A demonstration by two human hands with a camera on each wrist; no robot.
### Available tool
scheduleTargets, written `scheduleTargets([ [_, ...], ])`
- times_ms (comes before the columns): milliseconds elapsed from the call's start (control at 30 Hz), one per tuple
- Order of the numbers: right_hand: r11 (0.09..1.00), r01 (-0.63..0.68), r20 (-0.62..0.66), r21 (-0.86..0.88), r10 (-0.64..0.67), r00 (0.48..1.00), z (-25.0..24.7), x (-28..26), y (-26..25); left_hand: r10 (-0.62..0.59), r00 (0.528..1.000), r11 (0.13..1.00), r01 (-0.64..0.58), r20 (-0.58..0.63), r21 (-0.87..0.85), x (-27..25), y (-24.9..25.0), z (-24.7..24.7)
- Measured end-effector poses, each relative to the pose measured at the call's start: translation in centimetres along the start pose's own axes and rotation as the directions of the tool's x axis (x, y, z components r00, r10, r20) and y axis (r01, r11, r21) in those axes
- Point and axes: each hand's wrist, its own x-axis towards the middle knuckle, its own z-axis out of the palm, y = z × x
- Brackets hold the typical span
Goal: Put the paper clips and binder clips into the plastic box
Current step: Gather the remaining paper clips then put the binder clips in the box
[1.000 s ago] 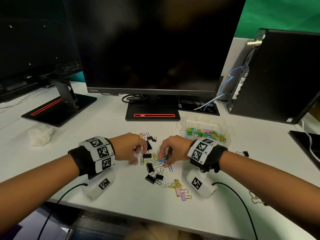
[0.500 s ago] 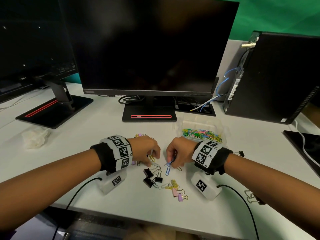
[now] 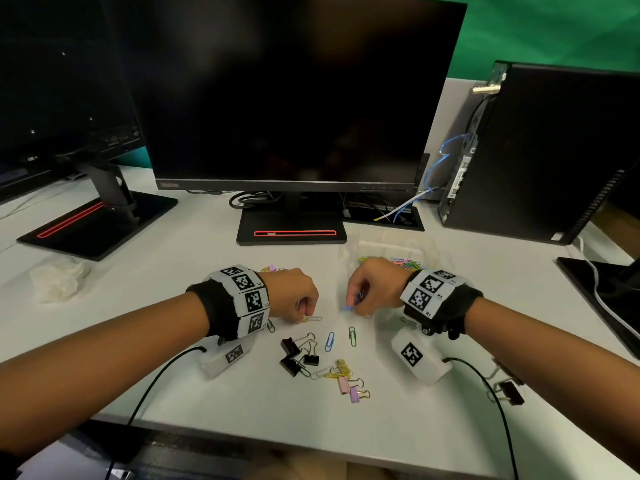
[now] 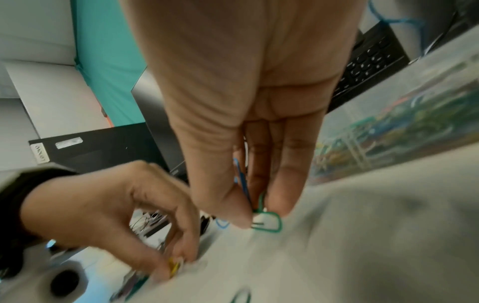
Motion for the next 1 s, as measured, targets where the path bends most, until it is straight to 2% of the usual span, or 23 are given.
scheduleTargets([
  [100,0.999,-0.050,-0.165,0.008,0.051,0.985,-2.2,0.0,1.1,-0.015,0.999,1.000,0.016,0.032,-0.026,0.3,0.0,-0.4],
  [267,0.986,-0.167,-0.363,0.003,0.157,0.918,-5.4,0.0,4.3,-0.022,0.997,1.000,0.023,0.079,-0.006,0.4,0.2,-0.5],
  [367,0.963,-0.245,-0.403,-0.109,0.182,0.897,-5.4,-0.1,5.8,-0.025,0.997,0.999,0.023,0.077,0.024,0.4,0.2,-0.2],
  [467,0.953,-0.211,-0.407,-0.219,0.107,0.907,-4.3,-0.5,5.3,-0.020,0.999,1.000,0.020,0.043,0.012,0.4,0.0,0.2],
  [533,0.961,-0.112,-0.350,-0.254,0.017,0.936,-3.2,-1.1,3.9,-0.001,1.000,1.000,0.001,0.010,0.023,0.4,0.0,0.4],
  [633,0.969,0.100,-0.102,-0.227,-0.126,0.987,-1.0,-1.9,1.6,0.026,1.000,0.998,-0.025,-0.007,0.062,0.5,0.1,0.5],
  [700,0.968,0.177,0.050,-0.178,-0.171,0.984,0.5,-2.2,0.8,0.028,1.000,0.997,-0.027,-0.014,0.072,0.7,0.2,0.4],
  [767,0.970,0.192,0.115,-0.152,-0.176,0.978,1.4,-2.1,0.4,0.023,1.000,0.998,-0.023,-0.011,0.061,0.8,0.2,0.2],
  [900,0.977,0.181,0.135,-0.111,-0.166,0.977,1.8,-1.7,0.4,0.017,1.000,1.000,-0.016,-0.024,0.010,1.1,0.2,-0.2],
  [1000,0.982,0.159,0.162,-0.102,-0.142,0.977,2.1,-1.8,0.9,0.001,0.997,0.998,-0.006,-0.083,-0.062,1.6,0.0,-1.0],
])
